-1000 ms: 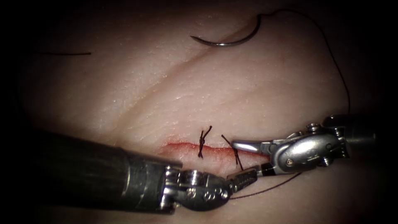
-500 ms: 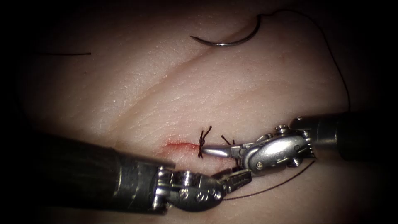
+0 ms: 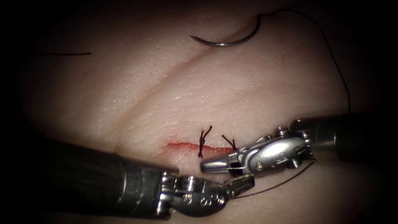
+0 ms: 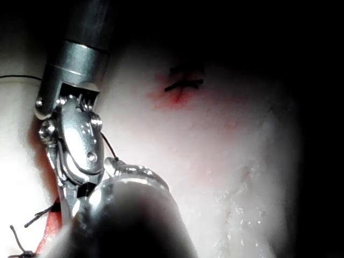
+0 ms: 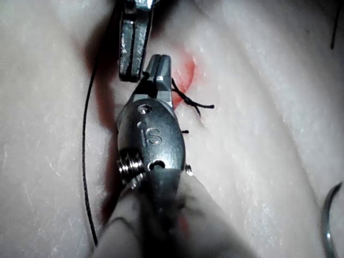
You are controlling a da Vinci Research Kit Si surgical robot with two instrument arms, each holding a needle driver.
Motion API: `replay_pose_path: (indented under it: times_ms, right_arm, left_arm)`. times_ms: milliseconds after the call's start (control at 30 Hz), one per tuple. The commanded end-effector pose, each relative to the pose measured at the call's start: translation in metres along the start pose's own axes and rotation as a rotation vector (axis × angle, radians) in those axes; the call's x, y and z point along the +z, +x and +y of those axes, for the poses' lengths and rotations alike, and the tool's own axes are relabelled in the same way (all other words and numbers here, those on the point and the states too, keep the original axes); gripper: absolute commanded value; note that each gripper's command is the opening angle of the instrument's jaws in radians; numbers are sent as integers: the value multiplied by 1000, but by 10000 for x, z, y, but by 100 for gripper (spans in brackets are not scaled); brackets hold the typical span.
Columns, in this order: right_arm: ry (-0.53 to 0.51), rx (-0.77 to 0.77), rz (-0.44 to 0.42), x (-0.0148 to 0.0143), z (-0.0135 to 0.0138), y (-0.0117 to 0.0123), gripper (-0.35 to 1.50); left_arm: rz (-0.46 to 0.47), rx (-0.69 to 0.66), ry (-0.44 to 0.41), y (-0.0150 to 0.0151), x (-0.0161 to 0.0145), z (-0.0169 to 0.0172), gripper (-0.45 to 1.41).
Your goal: Wound Closure
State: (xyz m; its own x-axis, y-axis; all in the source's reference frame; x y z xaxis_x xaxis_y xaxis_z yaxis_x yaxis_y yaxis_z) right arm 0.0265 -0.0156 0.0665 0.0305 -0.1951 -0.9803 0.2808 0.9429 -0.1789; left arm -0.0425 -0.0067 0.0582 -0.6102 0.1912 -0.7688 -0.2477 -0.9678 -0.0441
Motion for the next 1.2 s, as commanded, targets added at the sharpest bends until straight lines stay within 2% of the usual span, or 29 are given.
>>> replay_pose_path:
  times_ms: [33, 100, 133, 167, 200, 233, 300, 400, 533, 567, 667, 700, 767, 800, 933, 967, 1033, 1067, 1100, 1200]
  right_arm:
    - [-2, 0, -5, 6, -3, -4, -35]
    - [-3, -1, -2, 4, -7, -1, -35]
    - [-8, 24, 1, 0, -8, 2, -8]
    - [-36, 76, -18, -11, -7, 6, 93]
    - [-36, 76, -18, -11, -7, 6, 93]
    - [-67, 99, -37, -28, -4, 11, 131]
    - [-72, 106, -43, -36, -2, 14, 131]
    - [-115, 150, -44, -72, 8, 28, 131]
    - [-137, 146, -49, -90, 13, 37, 131]
    - [-156, 152, -47, -101, 15, 43, 130]
    - [-171, 154, -39, -112, 15, 46, 126]
    - [-179, 156, -36, -119, 13, 48, 125]
    - [-183, 157, -41, -123, 12, 48, 125]
    - [-194, 158, -49, -129, 10, 48, 123]
    - [-219, 166, -55, -144, 6, 47, 118]
    - [-227, 169, -63, -149, 4, 47, 118]
    - [-236, 171, -64, -152, 3, 47, 116]
    - [-248, 174, -66, -156, 2, 47, 116]
    - [-248, 174, -66, -156, 2, 47, 116]
    - [-256, 174, -67, -158, 0, 46, 116]
  left_arm:
    - [0, 0, 0, -1, 6, 4, -45]
    - [2, 3, -4, -4, 0, 6, -45]
    - [4, 5, -8, -6, -6, 6, -45]
    - [9, 6, -17, -10, -16, 3, -45]
    - [9, 6, -17, -10, -16, 3, -45]
    - [11, 4, -12, -16, -32, -4, -45]
    - [9, 2, -5, -18, -38, -8, -45]
    - [8, -16, 33, -30, -65, -31, -45]
    - [10, -31, 60, -41, -79, -50, -45]
    - [8, -41, 77, -53, -86, -65, -45]
    - [5, -46, 90, -65, -90, -77, -45]
    - [-7, -42, 104, -81, -90, -88, -45]
    - [-10, -48, 108, -88, -90, -93, -45]
    - [-16, -72, 117, -106, -85, -106, -45]
    - [-2, -114, 138, -143, -71, -131, -45]
    - [0, -145, 143, -163, -63, -143, -45]
    - [-1, -154, 145, -171, -60, -147, -45]
    - [-2, -170, 151, -189, -52, -154, -45]
    - [-2, -170, 151, -189, -52, -154, -45]
    - [-6, -210, 171, -227, -31, -165, -45]
